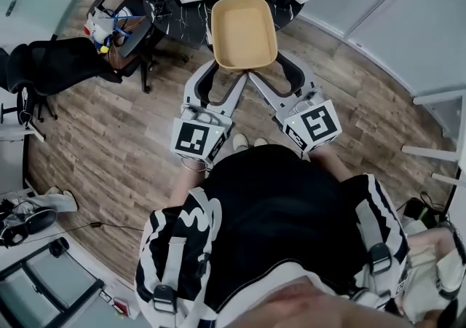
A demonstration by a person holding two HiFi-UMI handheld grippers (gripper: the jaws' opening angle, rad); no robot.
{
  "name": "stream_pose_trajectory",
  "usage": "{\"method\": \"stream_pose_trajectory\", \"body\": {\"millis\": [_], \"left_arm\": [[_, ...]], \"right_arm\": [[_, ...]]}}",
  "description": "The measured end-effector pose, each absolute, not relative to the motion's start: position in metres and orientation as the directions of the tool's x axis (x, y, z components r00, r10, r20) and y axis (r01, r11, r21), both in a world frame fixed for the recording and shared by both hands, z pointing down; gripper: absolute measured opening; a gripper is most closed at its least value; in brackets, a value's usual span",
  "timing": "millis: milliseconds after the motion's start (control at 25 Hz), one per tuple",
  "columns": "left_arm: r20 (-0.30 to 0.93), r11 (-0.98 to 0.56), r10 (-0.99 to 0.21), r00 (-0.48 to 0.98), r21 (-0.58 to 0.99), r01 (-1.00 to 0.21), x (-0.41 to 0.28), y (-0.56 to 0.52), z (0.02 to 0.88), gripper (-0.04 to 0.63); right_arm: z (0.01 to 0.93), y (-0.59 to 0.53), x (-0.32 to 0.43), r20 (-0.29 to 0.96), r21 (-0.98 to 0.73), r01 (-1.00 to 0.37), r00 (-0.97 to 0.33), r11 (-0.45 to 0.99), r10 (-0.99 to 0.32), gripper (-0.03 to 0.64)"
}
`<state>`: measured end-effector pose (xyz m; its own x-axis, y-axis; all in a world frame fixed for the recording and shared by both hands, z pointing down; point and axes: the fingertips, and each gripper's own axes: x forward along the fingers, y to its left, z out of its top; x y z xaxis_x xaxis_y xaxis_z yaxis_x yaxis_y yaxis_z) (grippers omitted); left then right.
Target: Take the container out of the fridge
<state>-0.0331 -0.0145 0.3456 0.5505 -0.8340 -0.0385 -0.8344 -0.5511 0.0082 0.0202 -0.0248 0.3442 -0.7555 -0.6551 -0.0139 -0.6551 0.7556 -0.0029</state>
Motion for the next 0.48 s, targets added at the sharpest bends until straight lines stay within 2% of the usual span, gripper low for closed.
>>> {"method": "stream_pose_trajectory", "body": {"millis": [480], "left_arm": [[-0.040, -0.554, -0.832, 0.553, 0.016, -0.832, -0.0389, -0.0184, 0.3457, 0.238]], "right_arm": [[0.3445, -0.0285, 0.0146, -0.013, -0.007, -0.659, -0.752, 0.752, -0.660, 0.268]]}}
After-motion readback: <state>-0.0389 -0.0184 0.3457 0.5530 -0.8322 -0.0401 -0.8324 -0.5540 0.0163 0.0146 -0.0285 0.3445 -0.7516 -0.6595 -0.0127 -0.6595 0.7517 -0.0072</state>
